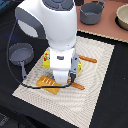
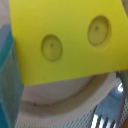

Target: Interact with the objects in diverse but meaningful ways.

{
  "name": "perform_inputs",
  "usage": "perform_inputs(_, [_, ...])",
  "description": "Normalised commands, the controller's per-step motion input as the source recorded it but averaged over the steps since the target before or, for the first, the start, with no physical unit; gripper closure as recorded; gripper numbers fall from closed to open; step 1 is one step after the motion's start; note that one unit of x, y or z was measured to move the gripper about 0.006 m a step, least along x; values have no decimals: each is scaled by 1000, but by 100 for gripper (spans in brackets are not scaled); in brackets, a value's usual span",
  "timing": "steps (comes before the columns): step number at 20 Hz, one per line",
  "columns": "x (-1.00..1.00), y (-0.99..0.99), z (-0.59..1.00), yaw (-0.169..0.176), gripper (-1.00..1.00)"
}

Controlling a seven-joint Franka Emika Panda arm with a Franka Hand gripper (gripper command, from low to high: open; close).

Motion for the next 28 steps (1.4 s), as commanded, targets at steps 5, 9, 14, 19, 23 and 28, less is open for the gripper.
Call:
perform_inputs(5, [-566, 341, 532, 41, 100])
perform_inputs(9, [-681, 452, 636, 51, 100])
perform_inputs(14, [-629, 471, 617, 55, 100])
perform_inputs(19, [-683, 379, 586, 61, 100])
perform_inputs(23, [-773, 241, 486, 66, 100])
perform_inputs(28, [-878, 51, 323, 61, 100])
